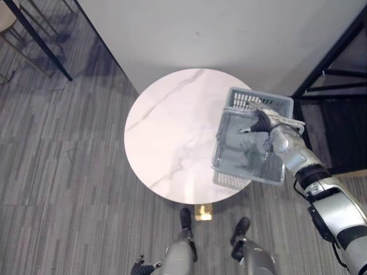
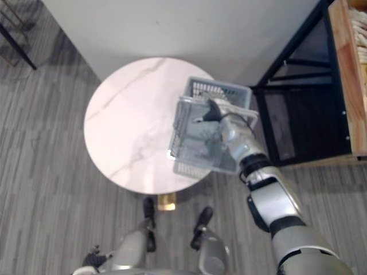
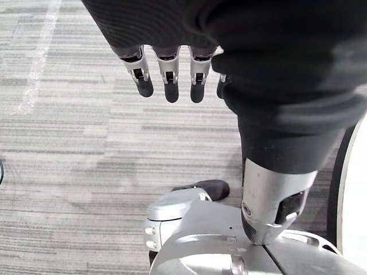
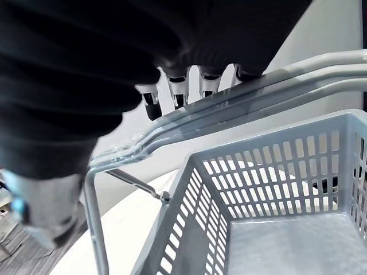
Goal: Pick vegetable in the basket
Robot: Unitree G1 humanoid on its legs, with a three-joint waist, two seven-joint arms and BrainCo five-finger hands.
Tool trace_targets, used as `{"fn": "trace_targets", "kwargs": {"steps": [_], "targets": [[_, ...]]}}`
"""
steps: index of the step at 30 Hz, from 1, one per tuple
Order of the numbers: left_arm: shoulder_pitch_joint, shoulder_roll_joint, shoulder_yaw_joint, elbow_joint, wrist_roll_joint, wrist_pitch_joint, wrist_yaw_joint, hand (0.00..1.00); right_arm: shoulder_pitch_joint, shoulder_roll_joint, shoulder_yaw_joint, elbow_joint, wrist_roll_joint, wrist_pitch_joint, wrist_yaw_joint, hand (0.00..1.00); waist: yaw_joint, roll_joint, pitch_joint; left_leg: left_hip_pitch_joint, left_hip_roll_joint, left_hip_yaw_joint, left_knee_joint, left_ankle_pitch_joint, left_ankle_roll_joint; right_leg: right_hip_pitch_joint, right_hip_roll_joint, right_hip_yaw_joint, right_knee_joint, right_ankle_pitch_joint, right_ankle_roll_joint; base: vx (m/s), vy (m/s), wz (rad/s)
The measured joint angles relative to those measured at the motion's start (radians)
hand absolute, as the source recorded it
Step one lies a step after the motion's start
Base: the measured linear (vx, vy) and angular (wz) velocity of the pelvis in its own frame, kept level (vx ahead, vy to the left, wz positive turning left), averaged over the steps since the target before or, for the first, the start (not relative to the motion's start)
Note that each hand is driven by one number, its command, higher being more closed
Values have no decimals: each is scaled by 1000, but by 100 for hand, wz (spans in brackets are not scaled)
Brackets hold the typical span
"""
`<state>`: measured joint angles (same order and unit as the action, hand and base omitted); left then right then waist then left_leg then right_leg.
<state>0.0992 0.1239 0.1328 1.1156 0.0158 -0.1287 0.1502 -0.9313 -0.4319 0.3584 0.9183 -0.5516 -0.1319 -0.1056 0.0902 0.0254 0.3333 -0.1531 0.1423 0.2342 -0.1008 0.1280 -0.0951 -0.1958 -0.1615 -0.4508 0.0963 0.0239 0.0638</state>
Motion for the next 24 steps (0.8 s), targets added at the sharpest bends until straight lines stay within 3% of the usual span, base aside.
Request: {"fn": "trace_targets", "kwargs": {"steps": [15, 19, 24], "targets": [[-38, 8, -49, 1, -1, -6, 2, 0, -128, -65, -74, 217, -80, -5, -15, 100, 35, 19, 39, -42, -9, -55, 0, 13, 1, -10, -6, -36, -4, 0, 0, 12, 2, 9], [-38, 10, -61, 1, 3, -15, 1, 0, -128, -86, -27, 226, -119, -12, -4, 100, 49, 19, 39, -42, -11, -57, -1, 13, 1, -9, -8, -37, -4, -1, 0, 0, 0, 0], [-39, 17, -71, 1, 9, -14, -2, 0, -91, -152, 137, 121, -150, -32, 63, 100, 48, 18, 38, -34, -12, -57, 0, 13, 2, -2, -11, -37, 2, -1, 1, 0, 0, 0]]}}
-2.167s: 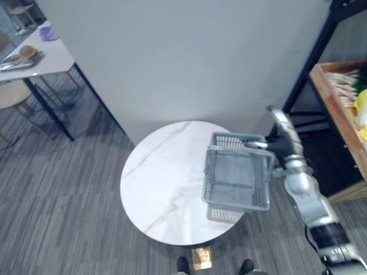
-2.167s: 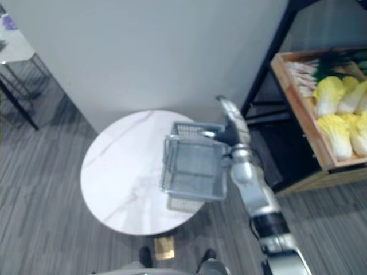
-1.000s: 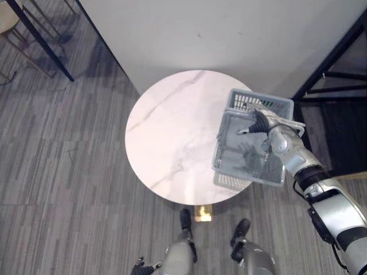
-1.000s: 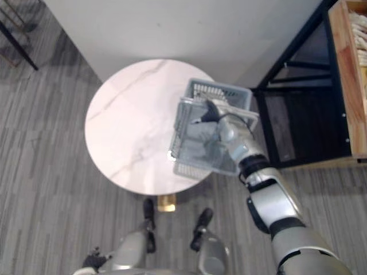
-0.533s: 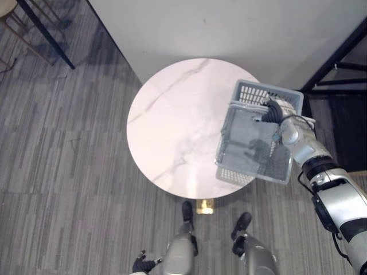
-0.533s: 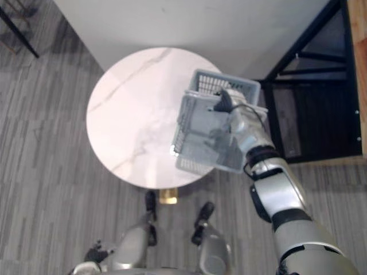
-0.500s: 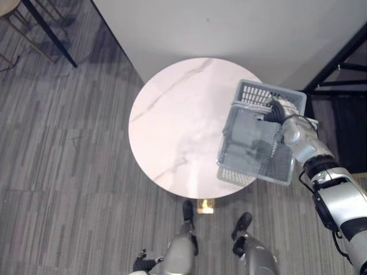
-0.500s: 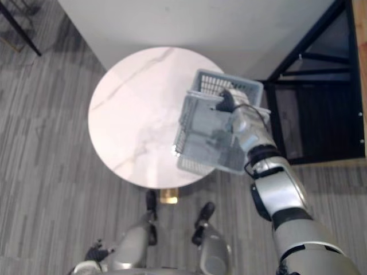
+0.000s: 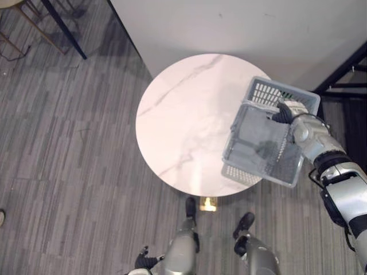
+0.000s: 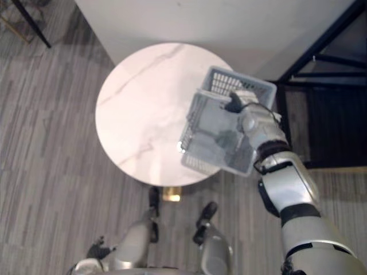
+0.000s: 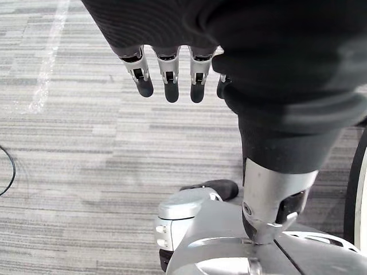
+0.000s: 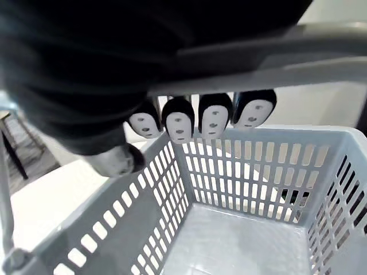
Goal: Pick vegetable in the basket
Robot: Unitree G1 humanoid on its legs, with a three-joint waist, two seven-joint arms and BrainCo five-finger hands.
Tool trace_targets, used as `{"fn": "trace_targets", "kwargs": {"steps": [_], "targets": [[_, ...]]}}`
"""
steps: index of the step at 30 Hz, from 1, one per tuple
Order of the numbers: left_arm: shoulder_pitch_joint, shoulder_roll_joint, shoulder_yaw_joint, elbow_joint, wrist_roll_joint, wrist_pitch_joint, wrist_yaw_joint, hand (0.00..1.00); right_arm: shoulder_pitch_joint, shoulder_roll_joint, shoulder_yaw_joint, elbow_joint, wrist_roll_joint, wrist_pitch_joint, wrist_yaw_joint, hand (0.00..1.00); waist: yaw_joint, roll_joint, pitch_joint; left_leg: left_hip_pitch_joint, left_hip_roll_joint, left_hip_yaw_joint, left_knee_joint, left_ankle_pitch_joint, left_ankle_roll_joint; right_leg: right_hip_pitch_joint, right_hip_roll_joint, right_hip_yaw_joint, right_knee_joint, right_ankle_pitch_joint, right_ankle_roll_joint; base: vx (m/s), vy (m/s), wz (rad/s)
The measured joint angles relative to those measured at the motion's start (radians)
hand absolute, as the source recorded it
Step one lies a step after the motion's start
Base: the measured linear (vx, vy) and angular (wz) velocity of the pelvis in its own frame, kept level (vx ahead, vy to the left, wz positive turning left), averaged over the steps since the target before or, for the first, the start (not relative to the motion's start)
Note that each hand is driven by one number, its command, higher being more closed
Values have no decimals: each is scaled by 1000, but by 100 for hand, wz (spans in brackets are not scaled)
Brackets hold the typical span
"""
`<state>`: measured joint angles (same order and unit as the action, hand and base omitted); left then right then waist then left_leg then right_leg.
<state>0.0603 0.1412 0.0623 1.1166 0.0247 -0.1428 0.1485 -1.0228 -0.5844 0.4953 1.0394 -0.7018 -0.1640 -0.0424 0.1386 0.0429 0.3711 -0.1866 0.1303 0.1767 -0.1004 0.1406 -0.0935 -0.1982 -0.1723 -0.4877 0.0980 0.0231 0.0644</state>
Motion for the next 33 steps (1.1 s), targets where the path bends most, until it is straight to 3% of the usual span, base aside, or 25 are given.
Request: {"fn": "trace_targets", "kwargs": {"steps": [5, 9, 13, 15, 19, 23, 25, 33], "targets": [[0, 13, 1, 5, 31, 3, -1, 0, 89, -51, 185, -218, -9, -66, 77, 100, -8, -15, -9, 33, 4, 5, 3, -4, -6, 25, 4, 32, 4, -1, 1, 14, 0, -3], [3, 48, 3, 9, 40, 22, -1, 0, 233, -56, 301, -439, -8, -145, 137, 100, -25, -74, -46, 49, 5, 26, 4, -6, -9, 27, 6, 75, 3, -4, 6, 7, 10, -10], [8, 63, 9, 19, 78, 23, 0, 0, 347, -113, 334, -566, 11, -169, 163, 100, -35, -109, -88, 70, 0, 57, 4, -8, -10, 32, 4, 112, -8, 5, 17, -3, 25, -20], [14, 63, 15, 27, 79, 24, -1, 0, 384, -162, 333, -633, 41, -167, 163, 100, -56, -111, -110, 71, -2, 60, 4, -9, -8, 39, 6, 117, -27, 13, 25, -23, 30, -11], [28, 71, 14, 38, 102, 29, -1, 0, 462, -262, 320, -742, 54, -166, 171, 100, -59, -113, -162, 88, 6, 92, -3, -22, -2, 54, 19, 158, -73, 34, 33, -10, 16, -25], [45, 82, 2, 39, 115, 31, -9, 0, 480, -338, 284, -816, 56, -178, 175, 100, -90, -112, -194, 105, 15, 123, -3, -26, -1, 73, 34, 193, -122, 65, 33, 15, 1, -21], [49, 82, 1, 39, 115, 30, -17, 0, 559, -392, 197, -893, 74, -177, 173, 100, -100, -110, -205, 108, 16, 124, -3, -25, -1, 80, 38, 199, -135, 69, 34, 37, -8, -7], [66, 90, -17, 58, 115, 28, -31, 0, 753, -426, 103, -924, 72, -197, 133, 100, -110, -106, -253, 128, 12, 142, -2, -36, -7, 97, 44, 214, -149, 69, 34, 55, 1, -7]]}}
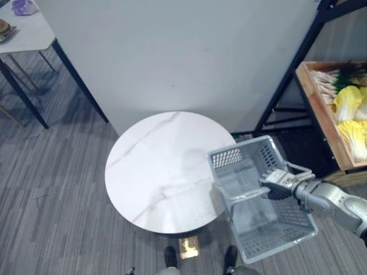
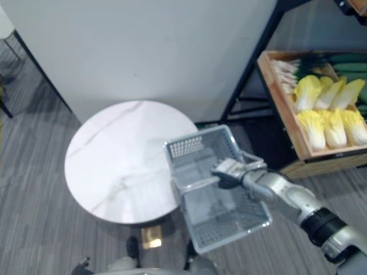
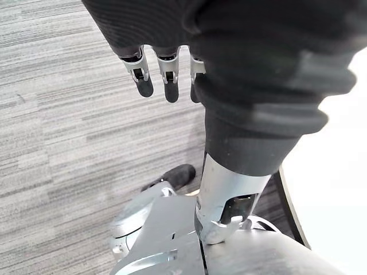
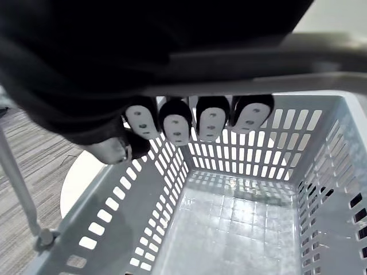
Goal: Pick vegetable in the basket
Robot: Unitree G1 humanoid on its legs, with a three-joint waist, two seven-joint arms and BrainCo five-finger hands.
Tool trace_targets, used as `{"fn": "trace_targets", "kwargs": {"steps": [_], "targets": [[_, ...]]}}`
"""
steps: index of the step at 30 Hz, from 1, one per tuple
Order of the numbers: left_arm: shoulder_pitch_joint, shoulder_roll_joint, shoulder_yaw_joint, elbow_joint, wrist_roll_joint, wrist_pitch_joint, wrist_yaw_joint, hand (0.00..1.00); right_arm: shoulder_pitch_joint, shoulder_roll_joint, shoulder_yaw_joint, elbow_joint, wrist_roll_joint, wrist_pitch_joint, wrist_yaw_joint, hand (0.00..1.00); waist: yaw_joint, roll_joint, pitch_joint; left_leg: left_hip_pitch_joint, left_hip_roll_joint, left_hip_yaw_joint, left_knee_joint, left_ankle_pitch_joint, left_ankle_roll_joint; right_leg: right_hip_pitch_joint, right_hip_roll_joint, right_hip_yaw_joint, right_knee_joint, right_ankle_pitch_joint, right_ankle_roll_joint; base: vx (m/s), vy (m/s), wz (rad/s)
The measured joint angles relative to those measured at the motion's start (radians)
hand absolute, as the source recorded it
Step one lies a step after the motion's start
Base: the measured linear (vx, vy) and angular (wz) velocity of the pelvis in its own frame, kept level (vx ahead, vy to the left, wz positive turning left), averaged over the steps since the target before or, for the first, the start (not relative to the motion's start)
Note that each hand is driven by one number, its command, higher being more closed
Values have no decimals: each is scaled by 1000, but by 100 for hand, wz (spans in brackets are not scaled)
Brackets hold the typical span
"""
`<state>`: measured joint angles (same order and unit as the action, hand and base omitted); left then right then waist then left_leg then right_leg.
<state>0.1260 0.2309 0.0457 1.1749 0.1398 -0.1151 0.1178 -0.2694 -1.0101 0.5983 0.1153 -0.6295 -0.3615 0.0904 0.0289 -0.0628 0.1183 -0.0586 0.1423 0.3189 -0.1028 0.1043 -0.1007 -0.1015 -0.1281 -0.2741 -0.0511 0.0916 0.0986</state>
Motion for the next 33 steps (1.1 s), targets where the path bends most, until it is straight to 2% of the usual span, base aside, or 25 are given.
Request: {"fn": "trace_targets", "kwargs": {"steps": [5, 9, 10, 12, 13, 14, 15, 16, 18, 19, 20, 21, 22, 23, 24, 25, 26, 27, 28, 29, 30, 32, 33], "targets": [[17, -3, -2, -1, 0, -6, -6, 0, 81, 0, -33, 19, -3, -16, -20, 100, -1, 6, -9, 15, -8, 10, 2, -8, 3, 9, -2, 10, -1, 3, -3, 43, 5, -6], [48, -6, -12, -1, 0, -6, -4, 0, 129, 19, -80, 46, -45, -15, -70, 100, 0, 9, -10, 82, -9, 86, 7, -38, 4, 5, -2, 90, 58, -10, -4, 45, 26, -52], [49, -1, -28, -1, 0, -6, -2, 0, 174, 23, -131, 44, -65, -15, -94, 100, -12, 7, -10, 88, -13, 106, 34, -60, 4, -21, -16, 114, 126, -44, 4, 9, 43, -37], [50, 5, -56, 0, 1, -6, -3, 0, 225, 26, -186, 36, -80, -9, -107, 100, -36, 1, -6, 98, -25, 112, 41, -71, 7, -37, -36, 128, 169, -64, 13, 10, 76, -19], [46, 8, -80, -1, 2, -6, -3, 0, 266, 31, -232, 23, -83, -1, -121, 100, -54, 1, -6, 101, -40, 122, 34, -72, 10, -49, -48, 142, 181, -63, 20, 3, 97, -18], [44, 8, -87, -2, 4, -7, -3, 0, 277, 33, -247, 13, -91, 5, -128, 100, -58, -1, -4, 100, -47, 134, 33, -73, 15, -60, -51, 155, 184, -57, 28, -18, 83, -48], [34, 11, -99, -1, 13, -7, -3, 0, 295, 41, -276, -2, -112, 16, -134, 100, -61, -4, -2, 92, -57, 165, 30, -79, 27, -85, -52, 194, 181, -41, 52, -73, 79, -67], [28, 16, -104, -1, 25, -7, -6, 0, 312, 45, -286, -20, -118, 29, -136, 100, -66, -14, -5, 79, -74, 194, 24, -85, 36, -110, -61, 220, 169, -22, 59, -80, 95, -68], [24, 31, -123, -6, 37, -8, -7, 0, 322, 54, -287, -43, -119, 32, -136, 100, -86, -47, -4, 63, -124, 218, 51, -89, 54, -118, -93, 217, 90, -37, 76, -80, 163, -74], [16, 13, -131, -3, 43, -12, -7, 0, 316, 65, -283, -43, -125, 41, -137, 100, -82, 16, -1, 57, -69, 282, 27, -86, 120, -127, -95, 38, 156, -104, -17, -65, 173, -97], [15, 15, -124, -4, 43, -13, -4, 0, 309, 80, -276, -43, -133, 43, -138, 100, -83, 21, 2, 49, -43, 305, 48, -92, 127, -154, -99, -27, 269, -114, -92, -21, 119, -120], [14, 28, -119, -16, 43, -12, 1, 0, 299, 109, -271, -44, -156, 37, -141, 100, -82, 7, 7, 30, -1, 342, 111, -121, 136, -170, -135, -135, 488, -134, -122, -10, 73, -102], [15, 51, -121, -19, 43, -10, 1, 0, 291, 119, -270, -44, -157, 28, -152, 100, -83, -24, 2, 26, 13, 375, 175, -160, 139, -136, -183, -197, 611, -108, -155, -9, 25, -107], [8, 62, -120, -24, 42, -7, 0, 0, 279, 123, -270, -43, -157, 28, -157, 100, -79, -40, 0, 25, 10, 400, 212, -187, 125, -124, -179, -210, 583, -107, -152, -81, 0, -135], [3, 61, -119, -14, 42, -6, -3, 0, 233, 137, -269, -41, -160, 31, -161, 100, -70, -22, -3, 22, 47, 429, 220, -213, 129, -96, -105, -206, 442, -67, -170, -183, -4, -172], [0, 38, -114, 12, 41, -8, -9, 0, 205, 146, -267, -52, -177, 31, -171, 100, -57, 11, -7, 32, 72, 511, 177, -187, 141, -62, -75, -190, 402, -76, -180, -171, 0, -172], [-6, 35, -112, 16, 40, -8, -7, 0, 200, 146, -267, -61, -190, 31, -173, 100, -59, 9, -8, 37, 68, 537, 173, -184, 143, -65, -100, -197, 477, -120, -175, -118, 25, -142], [-11, 43, -118, 18, 40, -8, -9, 0, 197, 153, -265, -64, -198, 30, -173, 100, -61, 0, -12, 42, 61, 582, 175, -181, 142, -33, -139, -200, 529, -153, -122, -7, 23, -98], [-15, 46, -118, 21, 40, -7, -11, 0, 196, 158, -264, -61, -199, 32, -173, 100, -59, -3, -13, 40, 58, 601, 177, -180, 139, -11, -148, -198, 519, -157, -94, -39, -29, -114], [-16, 47, -118, 28, 40, -7, -11, 0, 190, 163, -256, -60, -200, 35, -173, 100, -56, -8, -18, 30, 57, 641, 179, -174, 136, 37, -162, -194, 450, -150, -33, -49, -82, -99], [-16, 48, -118, 30, 40, -8, -11, 0, 180, 164, -246, -61, -200, 36, -174, 100, -57, -11, -18, 24, 58, 672, 182, -168, 137, 70, -167, -199, 375, -136, -6, -70, -147, -121], [-18, 51, -117, 40, 40, -7, -10, 0, 139, 165, -203, -60, -209, 35, -175, 100, -55, -14, -19, 23, 68, 751, 209, -160, 134, 113, -157, -216, 211, -135, 12, -82, -244, -108], [-18, 49, -117, 50, 40, -7, -10, 0, 130, 165, -190, -61, -224, 30, -178, 100, -55, -7, -22, 20, 89, 774, 240, -160, 134, 136, -135, -223, 130, -138, 17, -87, -363, -79]]}}
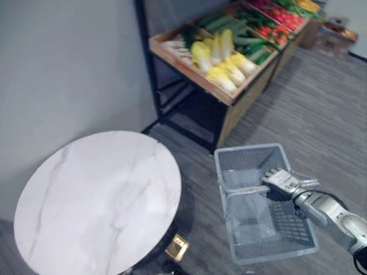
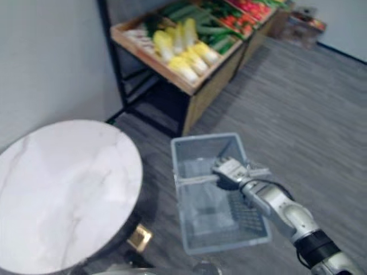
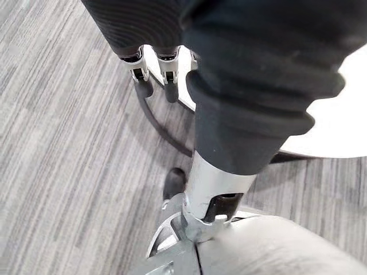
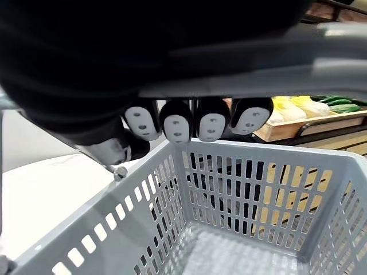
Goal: Pick vegetable in the basket
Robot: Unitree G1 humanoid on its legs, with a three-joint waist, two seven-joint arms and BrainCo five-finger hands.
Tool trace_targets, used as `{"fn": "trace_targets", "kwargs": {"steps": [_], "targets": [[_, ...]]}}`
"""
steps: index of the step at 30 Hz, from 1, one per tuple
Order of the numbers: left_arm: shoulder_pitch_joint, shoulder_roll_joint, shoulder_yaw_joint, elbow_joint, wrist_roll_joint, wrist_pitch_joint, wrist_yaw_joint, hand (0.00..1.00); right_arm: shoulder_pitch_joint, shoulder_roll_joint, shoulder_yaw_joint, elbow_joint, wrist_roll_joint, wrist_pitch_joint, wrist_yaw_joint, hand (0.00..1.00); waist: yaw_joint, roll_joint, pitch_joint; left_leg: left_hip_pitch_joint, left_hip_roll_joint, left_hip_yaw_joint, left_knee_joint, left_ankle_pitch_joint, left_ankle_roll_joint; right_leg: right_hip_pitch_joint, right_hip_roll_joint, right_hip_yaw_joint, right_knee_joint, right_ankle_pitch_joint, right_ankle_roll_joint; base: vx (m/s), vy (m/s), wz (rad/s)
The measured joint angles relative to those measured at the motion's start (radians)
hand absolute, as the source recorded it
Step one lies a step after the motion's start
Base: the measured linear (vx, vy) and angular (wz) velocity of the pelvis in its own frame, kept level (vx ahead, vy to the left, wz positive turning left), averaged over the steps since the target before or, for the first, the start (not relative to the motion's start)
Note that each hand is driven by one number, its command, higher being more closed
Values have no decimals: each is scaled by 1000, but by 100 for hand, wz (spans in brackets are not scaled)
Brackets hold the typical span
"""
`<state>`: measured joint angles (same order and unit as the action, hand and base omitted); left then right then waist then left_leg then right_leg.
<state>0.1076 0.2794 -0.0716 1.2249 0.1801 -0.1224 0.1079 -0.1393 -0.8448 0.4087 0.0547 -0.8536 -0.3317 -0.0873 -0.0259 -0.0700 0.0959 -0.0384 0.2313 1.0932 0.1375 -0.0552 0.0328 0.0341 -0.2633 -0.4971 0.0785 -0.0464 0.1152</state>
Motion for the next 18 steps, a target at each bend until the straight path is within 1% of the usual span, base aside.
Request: {"fn": "trace_targets", "kwargs": {"steps": [1, 2, 3, 4, 5, 6, 7, 8, 9, 10, 11, 12, 13, 14, 15, 16, 17, 18], "targets": [[-1, -4, 0, 1, 0, -1, 0, 0, 5, 0, 5, 0, -3, -2, 0, 100, -1, 13, -7, -11, 27, 8, 30, 1, -1, 12, 25, -1, -53, 8, 12, -52, -332, -56], [-5, -10, -1, 3, 1, 0, 2, 0, 14, -1, 5, 0, -6, 0, 0, 100, -8, 36, -10, -23, 66, 5, 72, 2, -2, 26, 56, -4, -90, 26, 12, -56, -293, -25], [-4, -12, -1, 5, 1, 0, 3, 0, 26, -1, 5, 0, -9, 0, 0, 100, -17, 53, -9, -33, 110, -13, 115, 5, -4, 35, 84, -7, -104, 33, 1, -74, -224, -12], [1, -8, 0, 4, 2, 0, 6, 0, 53, -2, 1, 0, -9, 2, 0, 100, -25, 69, -8, -33, 170, -48, 185, 26, -13, 59, 114, -6, -110, 28, -12, -91, -191, -12], [4, -5, 0, 3, 1, 0, 7, 0, 65, -2, -3, 0, -9, 2, 0, 100, -24, 70, -8, -33, 186, -72, 217, 41, -15, 62, 121, 6, -108, 24, -18, -129, -169, -30], [13, -1, 2, -3, 0, -2, 12, 0, 71, -2, -4, -1, -9, 2, 0, 100, -16, 61, -2, -37, 209, -137, 265, 67, -18, 62, 125, 34, -99, 17, -30, -139, -152, -71], [21, 0, 5, -6, 0, -5, 17, 0, 72, -2, -4, -1, -9, 2, 0, 100, -2, 62, -1, -48, 211, -263, 303, 118, -42, 57, 122, 86, -90, 14, -38, -141, -139, -88], [25, -2, 8, -6, 0, -5, 18, 0, 71, -1, -3, -1, -9, 3, 0, 100, 4, 61, 1, -54, 203, -333, 316, 137, -53, 56, 119, 115, -91, 17, -42, -112, -90, -117], [37, -11, 21, -4, 0, -6, 18, 0, 67, -1, -1, -2, -9, 3, 0, 100, 9, 63, 1, -79, 153, -508, 325, 105, -96, 51, 109, 168, -95, 18, -49, -80, -15, -125], [48, -33, 30, -4, -1, -7, 22, 0, 66, -1, 1, -2, -8, 3, -1, 100, 9, 64, 1, -82, 88, -640, 307, 52, -117, 23, 104, 227, -92, 18, -60, -70, 23, -135], [53, -41, 36, -3, -2, -8, 21, 0, 61, 0, 7, -2, -6, 3, -1, 100, 12, 64, 2, -79, 55, -694, 287, 27, -119, 9, 108, 261, -90, 23, -66, -26, 73, -131], [58, -50, 40, 0, -2, -11, 17, 0, 49, 0, 21, -3, 1, 3, -1, 100, 13, 67, 2, -72, 12, -771, 247, -3, -118, -7, 119, 300, -92, 36, -75, 13, 95, -141], [58, -61, 40, 4, -4, -11, 11, 0, 39, 3, 44, -4, 8, 3, -1, 100, 19, 70, 9, -42, -49, -871, 143, -50, -123, -28, 137, 368, -87, 48, -73, 21, 100, -133], [56, -65, 40, 3, -5, -12, 10, 0, 34, 3, 54, -4, 8, 3, -1, 100, 24, 72, 11, -23, -67, -905, 98, -54, -122, -37, 143, 390, -79, 49, -70, 11, 110, -120], [54, -68, 40, 2, -5, -15, 7, 0, 26, 2, 70, -4, 8, 2, 0, 100, 28, 84, 5, 14, -80, -946, 46, -68, -118, -48, 153, 418, -75, 54, -61, 36, 110, -79], [47, -70, 40, 3, -4, -21, 6, 0, 21, 3, 73, -5, 8, 0, 0, 100, 28, 82, 8, 31, -84, -989, 23, -81, -121, -55, 163, 432, -90, 64, -46, 41, 114, -73], [35, -69, 41, -1, -4, -22, 7, 0, 12, 4, 76, -5, 9, -1, 1, 100, 31, 71, 24, 29, -98, -1007, 26, -84, -120, -56, 150, 452, -114, 80, -28, 29, 96, -44], [32, -67, 41, -2, -3, -22, 6, 0, 6, 3, 76, -5, 12, -4, 1, 100, 28, 68, 28, 20, -109, -1005, 31, -84, -120, -62, 138, 459, -121, 96, -18, -39, 133, -33]]}}
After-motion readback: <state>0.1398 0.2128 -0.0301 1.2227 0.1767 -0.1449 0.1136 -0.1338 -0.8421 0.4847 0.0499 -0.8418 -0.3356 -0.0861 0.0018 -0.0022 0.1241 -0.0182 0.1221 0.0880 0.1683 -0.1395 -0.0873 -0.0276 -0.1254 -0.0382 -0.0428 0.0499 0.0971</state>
